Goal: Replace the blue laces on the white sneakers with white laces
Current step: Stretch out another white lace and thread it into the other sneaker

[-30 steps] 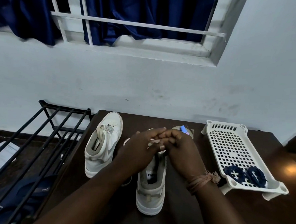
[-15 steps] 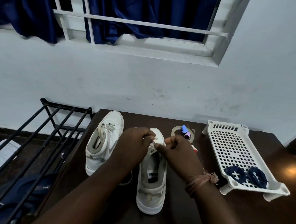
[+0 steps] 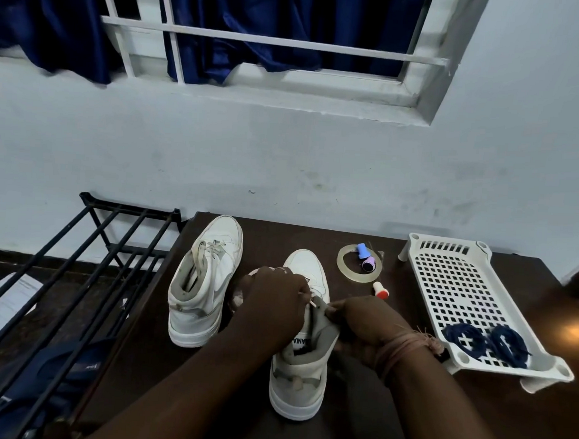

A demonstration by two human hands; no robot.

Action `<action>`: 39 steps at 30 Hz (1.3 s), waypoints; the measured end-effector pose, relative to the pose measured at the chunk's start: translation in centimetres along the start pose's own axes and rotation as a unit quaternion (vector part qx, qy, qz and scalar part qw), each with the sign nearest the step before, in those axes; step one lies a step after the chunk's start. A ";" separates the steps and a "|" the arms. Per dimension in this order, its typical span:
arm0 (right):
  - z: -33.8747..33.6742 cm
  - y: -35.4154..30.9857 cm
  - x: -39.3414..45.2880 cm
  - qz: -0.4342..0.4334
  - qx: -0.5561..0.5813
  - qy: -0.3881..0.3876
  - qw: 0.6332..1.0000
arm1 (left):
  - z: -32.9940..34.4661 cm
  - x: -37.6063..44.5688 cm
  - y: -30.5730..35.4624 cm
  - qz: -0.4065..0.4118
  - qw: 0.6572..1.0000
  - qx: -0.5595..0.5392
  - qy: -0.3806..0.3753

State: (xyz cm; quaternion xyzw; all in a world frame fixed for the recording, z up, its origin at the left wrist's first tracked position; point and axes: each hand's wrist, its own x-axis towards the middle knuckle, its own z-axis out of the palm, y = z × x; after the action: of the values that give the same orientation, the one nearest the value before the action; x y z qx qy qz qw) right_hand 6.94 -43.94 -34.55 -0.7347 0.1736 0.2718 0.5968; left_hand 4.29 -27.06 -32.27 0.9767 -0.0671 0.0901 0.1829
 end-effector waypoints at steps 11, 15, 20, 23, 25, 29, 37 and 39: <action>0.1 0.1 0.3 0.000 0.052 -0.001 0.999 | -0.3 -0.3 0.9 0.011 0.999 0.051 0.005; 0.2 0.0 0.1 0.010 0.084 -0.003 0.996 | 1.3 -0.1 0.2 -0.005 1.000 0.025 0.013; 0.3 -1.1 -0.5 0.066 0.151 -0.006 0.986 | 2.3 0.5 -0.7 -0.036 0.997 -0.066 -0.004; 0.5 -0.8 -0.8 0.060 0.139 -0.029 0.988 | 2.3 0.2 -0.7 -0.045 0.994 -0.104 0.005; 0.8 -0.3 -0.6 0.053 0.124 -0.017 0.991 | 2.1 0.1 -0.6 -0.048 0.991 -0.124 0.015; 1.5 -0.6 -0.7 0.026 0.062 0.039 0.997 | 1.7 0.0 -0.6 -0.063 0.989 -0.134 0.000; -1.8 -3.9 -1.6 -0.183 0.360 0.210 0.890 | 0.8 -0.1 -1.8 -0.191 0.967 -0.147 -0.084; -2.4 -3.4 -1.4 -0.250 0.206 0.246 0.913 | 1.0 -0.1 -1.9 -0.221 0.954 -0.173 -0.104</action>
State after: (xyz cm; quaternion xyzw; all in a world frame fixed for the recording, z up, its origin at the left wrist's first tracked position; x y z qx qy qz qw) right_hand 8.31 -45.64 -30.72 -0.6584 0.1778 -0.1181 0.7218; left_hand 4.68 -25.63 -33.88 0.9243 0.1177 -0.0675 0.3567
